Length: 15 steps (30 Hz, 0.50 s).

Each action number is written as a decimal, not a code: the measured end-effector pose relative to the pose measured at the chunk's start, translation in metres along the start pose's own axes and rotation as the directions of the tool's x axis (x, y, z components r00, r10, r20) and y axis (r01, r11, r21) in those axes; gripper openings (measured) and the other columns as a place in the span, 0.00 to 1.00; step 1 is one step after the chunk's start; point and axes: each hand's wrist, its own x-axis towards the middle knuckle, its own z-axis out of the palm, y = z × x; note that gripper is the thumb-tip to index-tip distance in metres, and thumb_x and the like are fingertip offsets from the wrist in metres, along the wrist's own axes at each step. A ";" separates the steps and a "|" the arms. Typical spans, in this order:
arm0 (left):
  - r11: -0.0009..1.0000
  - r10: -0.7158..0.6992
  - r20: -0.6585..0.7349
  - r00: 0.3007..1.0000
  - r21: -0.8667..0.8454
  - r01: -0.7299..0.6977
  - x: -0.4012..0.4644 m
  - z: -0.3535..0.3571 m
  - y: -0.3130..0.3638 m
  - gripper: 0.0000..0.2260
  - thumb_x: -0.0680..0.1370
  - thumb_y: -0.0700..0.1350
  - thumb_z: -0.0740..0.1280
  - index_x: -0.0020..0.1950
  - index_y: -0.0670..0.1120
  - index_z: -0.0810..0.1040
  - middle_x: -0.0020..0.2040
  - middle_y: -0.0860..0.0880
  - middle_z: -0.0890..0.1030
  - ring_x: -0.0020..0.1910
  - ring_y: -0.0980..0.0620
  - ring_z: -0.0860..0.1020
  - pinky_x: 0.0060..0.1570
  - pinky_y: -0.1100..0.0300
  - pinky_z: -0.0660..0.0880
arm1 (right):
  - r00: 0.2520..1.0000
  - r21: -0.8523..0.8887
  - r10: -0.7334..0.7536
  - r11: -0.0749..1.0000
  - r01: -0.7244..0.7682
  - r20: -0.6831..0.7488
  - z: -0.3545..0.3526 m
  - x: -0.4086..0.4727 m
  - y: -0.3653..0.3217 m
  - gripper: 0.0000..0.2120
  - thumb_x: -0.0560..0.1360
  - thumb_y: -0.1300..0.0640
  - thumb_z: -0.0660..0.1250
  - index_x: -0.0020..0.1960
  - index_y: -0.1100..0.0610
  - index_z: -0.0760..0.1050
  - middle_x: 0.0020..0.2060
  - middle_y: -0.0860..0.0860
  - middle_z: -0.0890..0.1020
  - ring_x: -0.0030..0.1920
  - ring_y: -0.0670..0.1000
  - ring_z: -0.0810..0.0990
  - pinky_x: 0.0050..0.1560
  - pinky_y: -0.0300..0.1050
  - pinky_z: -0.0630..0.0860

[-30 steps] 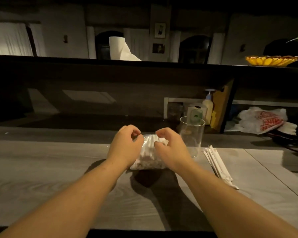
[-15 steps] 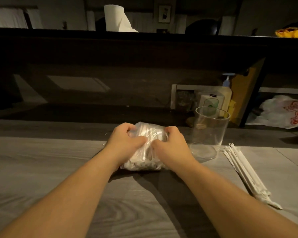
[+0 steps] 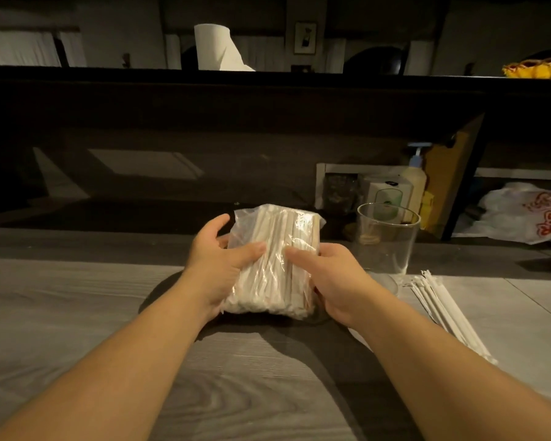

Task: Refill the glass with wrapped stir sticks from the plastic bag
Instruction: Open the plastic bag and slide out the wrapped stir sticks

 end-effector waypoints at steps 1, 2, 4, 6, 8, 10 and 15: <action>0.998 -0.036 0.012 0.999 -0.052 0.036 0.000 -0.001 0.003 0.39 0.71 0.39 0.78 0.78 0.54 0.65 0.64 0.47 0.79 0.55 0.45 0.84 0.51 0.43 0.83 | 0.998 -0.013 -0.071 0.997 0.071 0.004 -0.001 0.000 -0.001 0.13 0.78 0.56 0.71 0.62 0.54 0.79 0.51 0.51 0.88 0.50 0.51 0.87 0.53 0.56 0.84; 0.992 -0.062 0.034 0.997 -0.108 0.065 0.000 -0.003 0.005 0.39 0.70 0.38 0.78 0.78 0.52 0.65 0.63 0.46 0.81 0.54 0.45 0.85 0.51 0.42 0.83 | 0.988 -0.038 -0.152 0.988 0.151 -0.008 -0.002 -0.001 -0.003 0.13 0.78 0.57 0.72 0.61 0.50 0.79 0.50 0.48 0.88 0.50 0.49 0.87 0.50 0.53 0.84; 0.983 -0.081 0.069 0.994 -0.160 0.091 0.000 -0.006 0.009 0.34 0.68 0.39 0.77 0.73 0.47 0.72 0.58 0.46 0.85 0.53 0.47 0.85 0.54 0.42 0.82 | 0.955 -0.097 -0.293 0.953 0.287 -0.048 -0.003 -0.001 -0.007 0.14 0.76 0.57 0.73 0.60 0.46 0.79 0.51 0.44 0.87 0.51 0.45 0.86 0.48 0.48 0.84; 0.990 -0.070 0.093 0.993 -0.116 0.081 0.000 -0.008 0.010 0.23 0.68 0.40 0.76 0.62 0.47 0.80 0.52 0.48 0.87 0.53 0.48 0.86 0.55 0.44 0.81 | 0.924 -0.128 -0.371 0.925 0.359 -0.089 -0.003 0.001 -0.007 0.15 0.75 0.58 0.74 0.59 0.45 0.79 0.51 0.44 0.87 0.52 0.44 0.86 0.50 0.46 0.83; 0.999 -0.041 0.111 0.993 0.011 0.040 0.000 -0.010 0.008 0.11 0.74 0.39 0.74 0.55 0.48 0.83 0.49 0.50 0.88 0.53 0.48 0.85 0.55 0.45 0.81 | 0.907 -0.165 -0.408 0.907 0.388 -0.109 -0.005 0.000 -0.006 0.15 0.75 0.58 0.74 0.58 0.44 0.79 0.50 0.42 0.87 0.52 0.42 0.85 0.50 0.43 0.82; 0.981 0.011 0.093 0.996 0.191 -0.029 0.003 -0.013 0.006 0.07 0.76 0.40 0.73 0.51 0.50 0.85 0.47 0.53 0.88 0.51 0.51 0.85 0.53 0.49 0.81 | 0.912 -0.243 -0.403 0.895 0.374 -0.079 -0.006 -0.002 -0.005 0.14 0.77 0.57 0.72 0.57 0.41 0.78 0.49 0.37 0.85 0.50 0.38 0.84 0.47 0.37 0.79; 0.968 0.034 0.101 0.994 0.244 -0.058 0.008 -0.019 0.006 0.07 0.78 0.37 0.70 0.48 0.49 0.85 0.44 0.49 0.87 0.39 0.53 0.86 0.35 0.59 0.80 | 0.902 -0.434 -0.431 0.815 0.383 -0.012 -0.010 -0.002 -0.007 0.09 0.77 0.52 0.71 0.52 0.38 0.78 0.44 0.39 0.84 0.46 0.40 0.83 0.43 0.34 0.78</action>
